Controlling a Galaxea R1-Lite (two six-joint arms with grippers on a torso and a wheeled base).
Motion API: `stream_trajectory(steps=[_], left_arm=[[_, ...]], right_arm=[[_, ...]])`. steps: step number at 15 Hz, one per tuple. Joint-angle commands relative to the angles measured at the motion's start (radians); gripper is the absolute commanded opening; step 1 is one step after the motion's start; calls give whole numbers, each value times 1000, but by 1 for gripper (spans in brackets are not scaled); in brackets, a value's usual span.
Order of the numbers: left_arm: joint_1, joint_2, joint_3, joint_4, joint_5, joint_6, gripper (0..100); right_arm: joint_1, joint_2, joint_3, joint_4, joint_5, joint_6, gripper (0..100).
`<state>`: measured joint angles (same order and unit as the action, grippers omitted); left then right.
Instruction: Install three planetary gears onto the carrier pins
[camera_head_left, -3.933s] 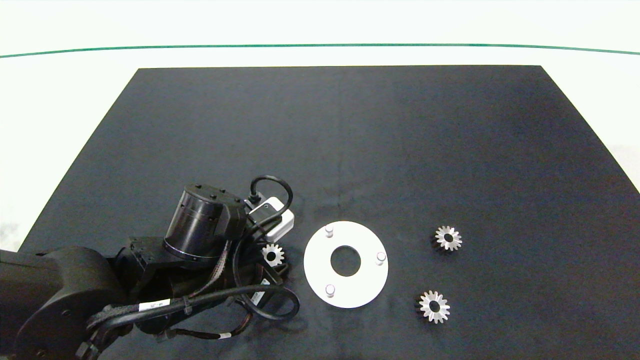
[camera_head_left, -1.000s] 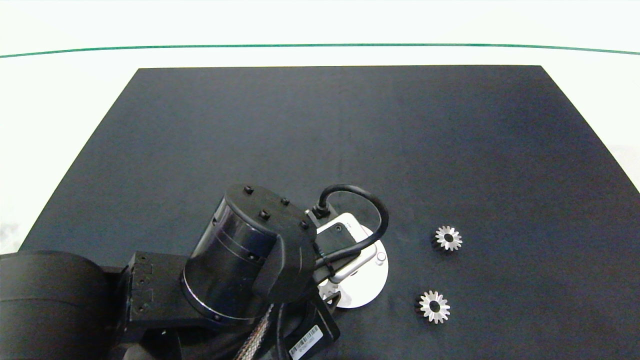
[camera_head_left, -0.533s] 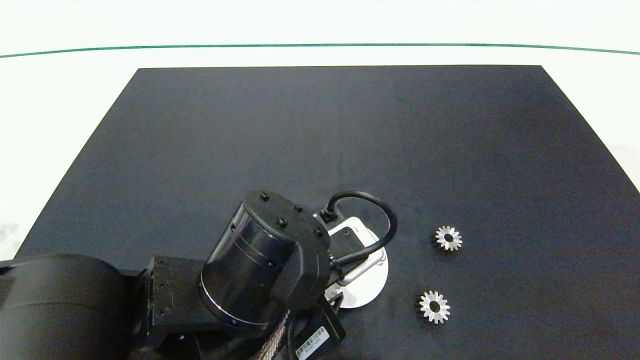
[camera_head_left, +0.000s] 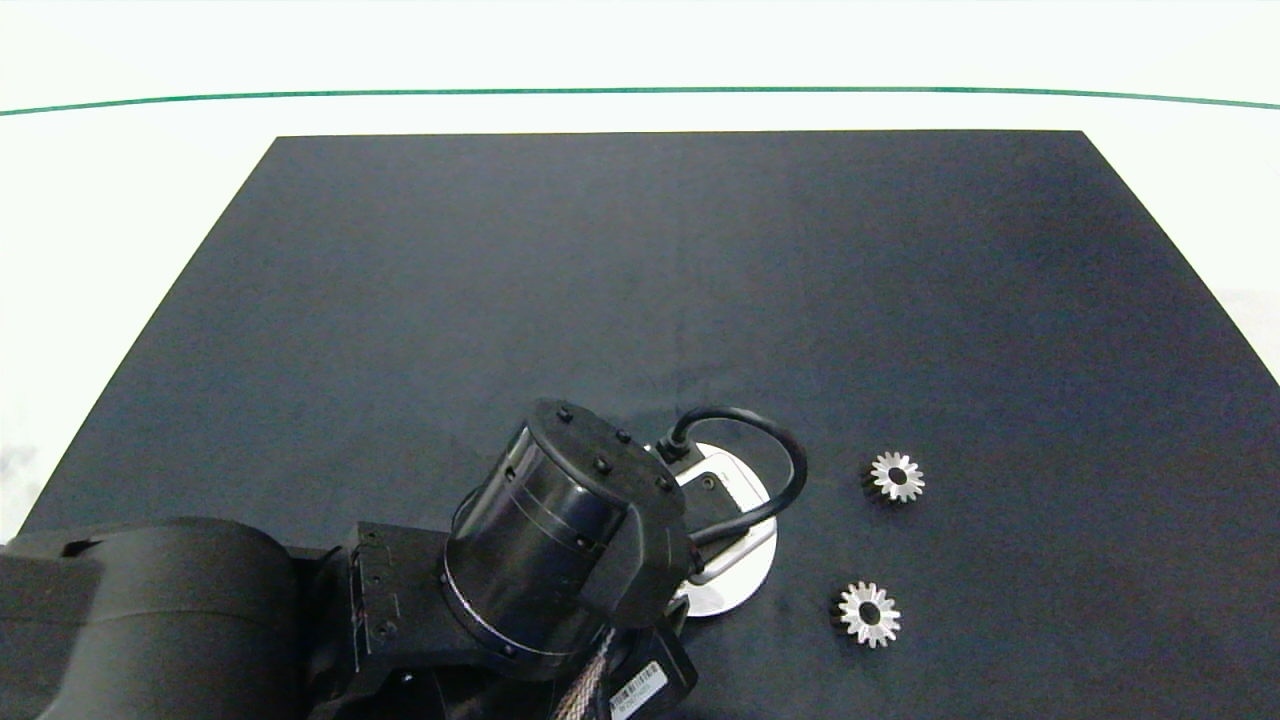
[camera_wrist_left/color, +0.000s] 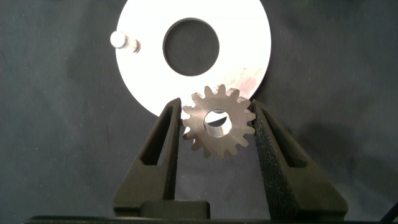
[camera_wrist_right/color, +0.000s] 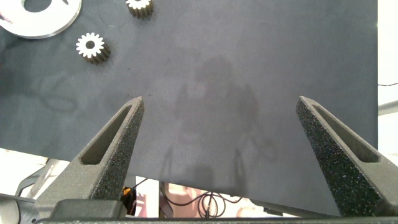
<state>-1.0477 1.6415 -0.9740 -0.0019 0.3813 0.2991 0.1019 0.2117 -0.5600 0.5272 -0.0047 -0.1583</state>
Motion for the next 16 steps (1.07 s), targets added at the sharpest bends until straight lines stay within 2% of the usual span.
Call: stream_trajectory(steps=[1,6,10,16], left_arm=[[1,4,0,-1,2,2,0],[0,4,8,-1,2,-3,0],[-2,27,6,-52,2,3,0],[1,31,23,-52,2,5,0]], right_arm=[[1,2,0,4,0,-1,100],[1,2,0,4,0,-1,100],[-1,2,0,4,0,-1,100],[1,3,0,4,0,-1,100]])
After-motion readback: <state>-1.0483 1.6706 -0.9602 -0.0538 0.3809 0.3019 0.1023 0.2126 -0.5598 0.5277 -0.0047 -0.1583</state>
